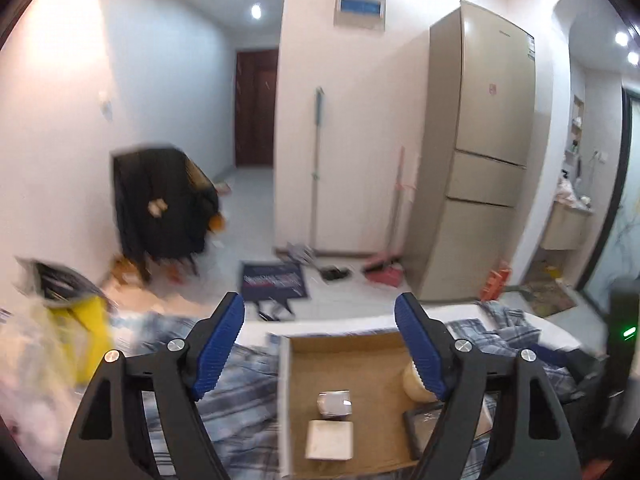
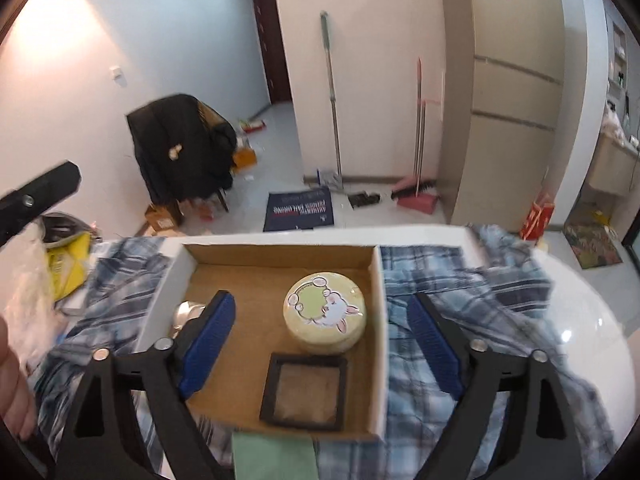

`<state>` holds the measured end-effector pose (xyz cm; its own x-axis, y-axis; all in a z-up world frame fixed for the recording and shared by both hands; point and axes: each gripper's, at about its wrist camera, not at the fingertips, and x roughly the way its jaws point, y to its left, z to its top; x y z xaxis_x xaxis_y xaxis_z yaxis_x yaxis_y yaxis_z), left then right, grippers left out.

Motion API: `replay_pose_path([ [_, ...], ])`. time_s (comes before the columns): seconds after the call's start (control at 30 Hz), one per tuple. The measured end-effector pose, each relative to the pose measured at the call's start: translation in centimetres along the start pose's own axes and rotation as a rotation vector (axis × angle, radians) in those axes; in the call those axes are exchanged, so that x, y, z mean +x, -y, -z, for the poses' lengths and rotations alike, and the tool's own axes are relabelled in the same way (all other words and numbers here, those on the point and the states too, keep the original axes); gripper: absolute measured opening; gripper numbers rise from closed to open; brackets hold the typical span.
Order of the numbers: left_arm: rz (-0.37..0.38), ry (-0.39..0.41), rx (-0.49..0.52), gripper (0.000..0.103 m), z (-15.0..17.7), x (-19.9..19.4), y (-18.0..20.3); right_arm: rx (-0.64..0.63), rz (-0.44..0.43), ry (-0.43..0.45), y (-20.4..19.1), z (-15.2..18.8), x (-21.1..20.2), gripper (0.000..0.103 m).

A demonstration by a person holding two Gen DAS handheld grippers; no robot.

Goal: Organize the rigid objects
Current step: 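Withdraw both grippers and move the right gripper to the grey card, then grasp the grey printed card with the right gripper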

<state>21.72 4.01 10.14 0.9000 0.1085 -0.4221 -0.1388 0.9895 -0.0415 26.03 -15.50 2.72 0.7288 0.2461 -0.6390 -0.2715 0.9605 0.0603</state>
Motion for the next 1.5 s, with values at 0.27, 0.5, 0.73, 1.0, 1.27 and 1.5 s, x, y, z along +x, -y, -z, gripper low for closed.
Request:
replay_pose_path([
  [0.27, 0.073, 0.174, -0.068, 0.088, 2.8, -11.8, -0.2, -0.004, 0.025, 0.102, 0.3, 3.0, -10.8, 0.090],
  [0.5, 0.118, 0.263, 0.018, 0.103, 7.7, -19.7, -0.3, 0.038, 0.074, 0.127, 0.7, 8.1, -16.1, 0.092],
  [0.73, 0.133, 0.250, 0.043, 0.103, 10.3, -21.7, 0.7, 0.115, 0.018, 0.078, 1.0, 10.6, -15.8, 0.092],
  [1.0, 0.113, 0.162, -0.014, 0.103, 13.8, -17.8, 0.4, 0.113, 0.018, -0.032, 1.3, 13.0, -11.7, 0.092],
  [1.27, 0.070, 0.067, 0.010, 0.103, 17.0, -13.4, 0.4, 0.102, 0.032, -0.160, 1.8, 15.1, -6.7, 0.092],
  [1.5, 0.053, 0.022, 0.015, 0.103, 18.1, -11.9, 0.6, 0.023, 0.053, -0.261, 1.3, 16.8, -4.3, 0.092],
])
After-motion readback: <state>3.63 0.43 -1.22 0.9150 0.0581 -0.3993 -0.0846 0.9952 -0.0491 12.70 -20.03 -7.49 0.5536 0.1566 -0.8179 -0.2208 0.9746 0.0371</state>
